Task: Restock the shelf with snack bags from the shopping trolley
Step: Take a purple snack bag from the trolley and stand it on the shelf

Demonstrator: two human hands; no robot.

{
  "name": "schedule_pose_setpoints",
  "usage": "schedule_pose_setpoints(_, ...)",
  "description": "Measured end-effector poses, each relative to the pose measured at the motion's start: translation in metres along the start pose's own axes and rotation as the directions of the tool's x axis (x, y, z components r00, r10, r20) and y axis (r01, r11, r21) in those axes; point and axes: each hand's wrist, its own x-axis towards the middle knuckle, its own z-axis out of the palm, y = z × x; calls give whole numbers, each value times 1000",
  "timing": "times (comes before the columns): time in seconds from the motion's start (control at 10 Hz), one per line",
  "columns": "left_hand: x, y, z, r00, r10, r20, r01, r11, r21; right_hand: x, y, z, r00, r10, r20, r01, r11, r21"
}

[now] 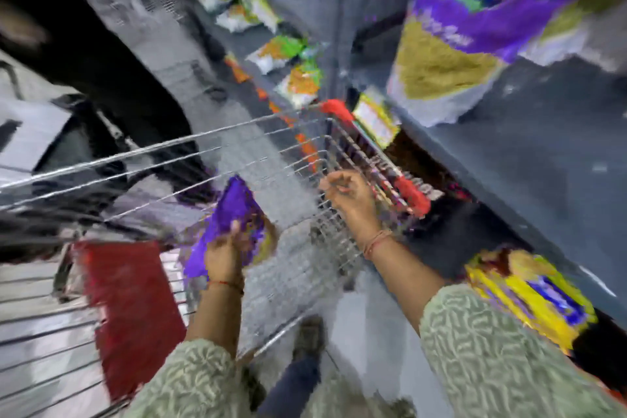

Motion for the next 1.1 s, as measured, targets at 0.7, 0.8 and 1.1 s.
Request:
schedule_pose_setpoints(0.7, 61, -63, -30, 921, -264, -286, 200, 951, -234, 78, 87, 110, 975, 174, 139, -66, 821, -567)
schedule_pose_setpoints(0.8, 59, -31, -37, 982, -27, -185, -39, 940, -339, 46, 51, 81, 993, 115, 23, -102, 948, -302)
schedule_pose_setpoints(1.1, -56, 114, 61, 821, 545, 170, -448, 799, -401, -41, -61, -40, 818, -270, -508, 382, 915, 130)
